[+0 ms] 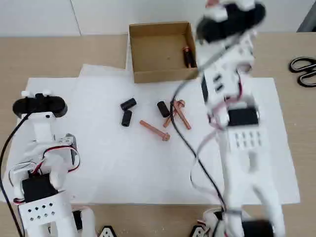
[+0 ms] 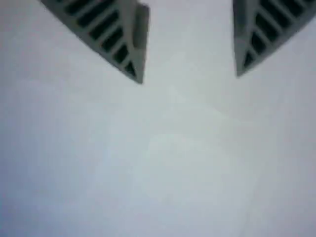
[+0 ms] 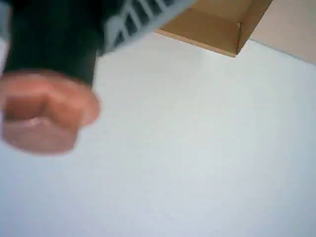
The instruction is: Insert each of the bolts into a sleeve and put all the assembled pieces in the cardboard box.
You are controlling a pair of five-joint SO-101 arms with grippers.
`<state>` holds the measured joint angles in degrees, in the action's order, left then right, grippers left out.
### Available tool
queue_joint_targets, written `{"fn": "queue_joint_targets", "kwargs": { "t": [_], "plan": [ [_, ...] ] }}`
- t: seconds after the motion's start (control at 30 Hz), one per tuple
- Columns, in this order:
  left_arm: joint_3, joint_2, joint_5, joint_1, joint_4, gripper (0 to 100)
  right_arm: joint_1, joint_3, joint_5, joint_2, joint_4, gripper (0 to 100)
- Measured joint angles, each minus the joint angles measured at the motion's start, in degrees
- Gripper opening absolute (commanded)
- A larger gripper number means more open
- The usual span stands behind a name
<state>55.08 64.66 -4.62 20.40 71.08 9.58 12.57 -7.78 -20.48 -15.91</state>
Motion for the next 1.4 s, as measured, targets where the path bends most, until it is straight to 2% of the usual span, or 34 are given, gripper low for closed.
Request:
{"fn": "queue_joint_targets", "kwargs": {
  "t": [0.3, 0.57, 0.9, 1.13, 1.4],
  "plan": [
    [0.0, 0.0, 0.0, 0.0, 0.0, 11, 0.1, -43.3, 0.0, 48.5, 0.0, 0.4],
    [1.9, -0.1, 0.0, 0.0, 0.0, 11, 2.0, -64.1, 0.0, 75.1, -0.7, 0.9],
    [2.2, -0.1, 0.0, 0.0, 0.0, 11, 3.5, -72.1, 0.0, 85.5, -2.5, 1.1],
    [2.2, -0.1, -0.1, 0.0, 0.0, 11, 3.5, -72.4, 0.0, 86.4, -5.2, 17.3],
    [2.2, -0.1, -0.1, 0.0, 0.0, 11, 4.0, -75.8, 0.0, 86.3, -9.0, 18.0]
  ]
}}
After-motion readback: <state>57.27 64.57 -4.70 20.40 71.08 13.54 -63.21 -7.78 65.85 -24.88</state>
